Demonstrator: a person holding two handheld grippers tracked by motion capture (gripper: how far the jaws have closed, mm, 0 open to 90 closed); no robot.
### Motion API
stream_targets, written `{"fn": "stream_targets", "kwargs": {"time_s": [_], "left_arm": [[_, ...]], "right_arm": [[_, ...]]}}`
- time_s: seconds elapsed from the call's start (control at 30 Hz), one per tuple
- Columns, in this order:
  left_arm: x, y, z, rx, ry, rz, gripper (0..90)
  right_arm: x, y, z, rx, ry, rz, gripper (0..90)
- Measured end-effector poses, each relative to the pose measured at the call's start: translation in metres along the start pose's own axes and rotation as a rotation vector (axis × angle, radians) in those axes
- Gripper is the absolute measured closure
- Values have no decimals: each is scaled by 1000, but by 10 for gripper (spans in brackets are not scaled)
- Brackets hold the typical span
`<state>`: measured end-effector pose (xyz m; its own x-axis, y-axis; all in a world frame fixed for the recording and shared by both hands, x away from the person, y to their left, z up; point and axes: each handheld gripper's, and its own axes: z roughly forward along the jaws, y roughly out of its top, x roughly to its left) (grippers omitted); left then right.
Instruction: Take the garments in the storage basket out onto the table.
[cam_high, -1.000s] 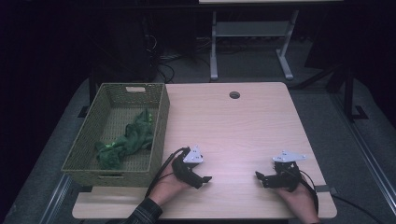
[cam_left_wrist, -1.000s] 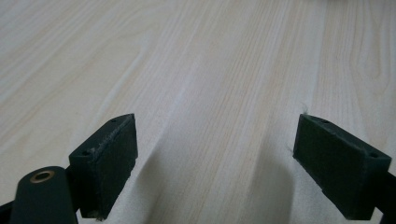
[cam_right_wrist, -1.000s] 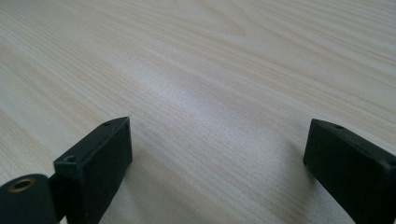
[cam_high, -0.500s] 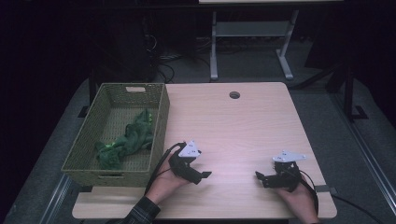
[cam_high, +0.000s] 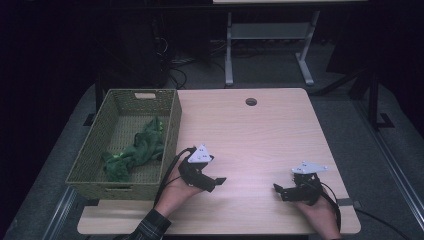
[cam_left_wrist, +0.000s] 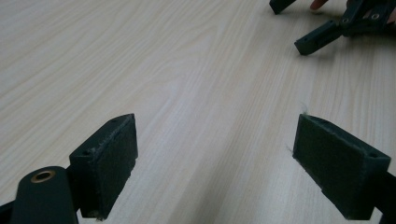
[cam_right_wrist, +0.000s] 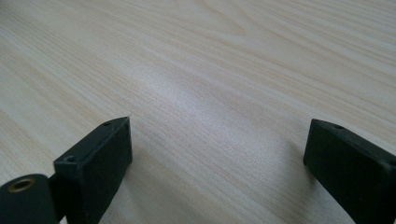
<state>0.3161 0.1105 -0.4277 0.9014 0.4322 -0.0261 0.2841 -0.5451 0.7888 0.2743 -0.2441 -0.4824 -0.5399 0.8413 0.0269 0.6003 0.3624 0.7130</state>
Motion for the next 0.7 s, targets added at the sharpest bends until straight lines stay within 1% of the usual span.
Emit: {"fn": "stream_targets", "kwargs": {"time_s": [0.13,0.17,0.3,0.4,0.43,0.57,0.63,0.7], "left_arm": [[1,5,-4,3,9,8,133],[1,7,-5,-3,9,1,133],[0,15,-10,-14,15,7,133],[0,18,-12,-19,16,5,134],[0,22,-15,-20,17,12,134],[0,27,-18,-15,16,10,134],[1,32,-21,-20,16,18,134],[2,35,-24,-25,16,12,134]], "right_arm": [[0,0,0,0,0,0,73],[0,0,0,0,0,1,73],[0,0,0,0,-1,0,73],[0,0,0,0,-1,0,73],[0,0,0,0,-1,1,73],[0,0,0,0,-1,0,73],[0,0,0,0,-1,0,73],[0,0,0,0,-1,0,73]]}}
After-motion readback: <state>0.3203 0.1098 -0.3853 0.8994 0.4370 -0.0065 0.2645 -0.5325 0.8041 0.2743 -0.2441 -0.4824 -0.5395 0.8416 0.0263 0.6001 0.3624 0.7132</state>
